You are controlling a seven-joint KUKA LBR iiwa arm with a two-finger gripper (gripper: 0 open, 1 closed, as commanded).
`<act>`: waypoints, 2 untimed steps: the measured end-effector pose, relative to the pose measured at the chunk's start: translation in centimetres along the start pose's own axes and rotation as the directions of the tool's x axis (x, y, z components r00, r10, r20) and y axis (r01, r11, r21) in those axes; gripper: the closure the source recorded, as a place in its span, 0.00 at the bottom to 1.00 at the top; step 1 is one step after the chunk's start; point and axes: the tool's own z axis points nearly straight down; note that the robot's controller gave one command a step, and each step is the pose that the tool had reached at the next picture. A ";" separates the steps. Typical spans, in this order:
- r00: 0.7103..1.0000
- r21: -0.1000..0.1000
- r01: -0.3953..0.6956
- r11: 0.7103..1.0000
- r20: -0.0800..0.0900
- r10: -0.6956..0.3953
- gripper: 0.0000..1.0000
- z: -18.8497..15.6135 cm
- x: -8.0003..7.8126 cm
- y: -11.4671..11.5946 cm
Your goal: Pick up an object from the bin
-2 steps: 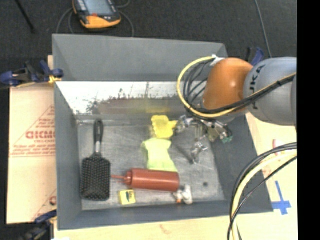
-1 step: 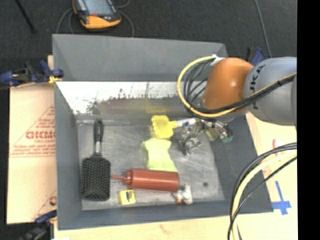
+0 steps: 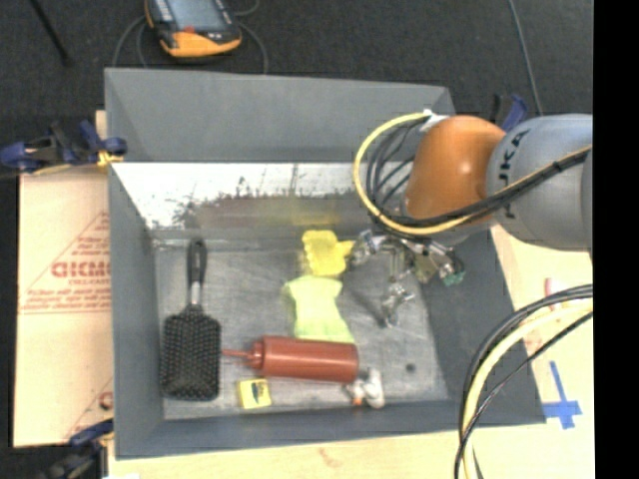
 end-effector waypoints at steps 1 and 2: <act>1.000 0.000 0.000 1.000 0.000 0.000 0.00 0.0 0.0 0.0; 0.998 0.000 -0.057 0.998 -0.002 0.057 0.00 0.1 -0.5 0.5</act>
Offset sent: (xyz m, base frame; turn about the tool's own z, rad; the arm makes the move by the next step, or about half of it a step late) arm 0.0122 0.0470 -0.0039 0.2563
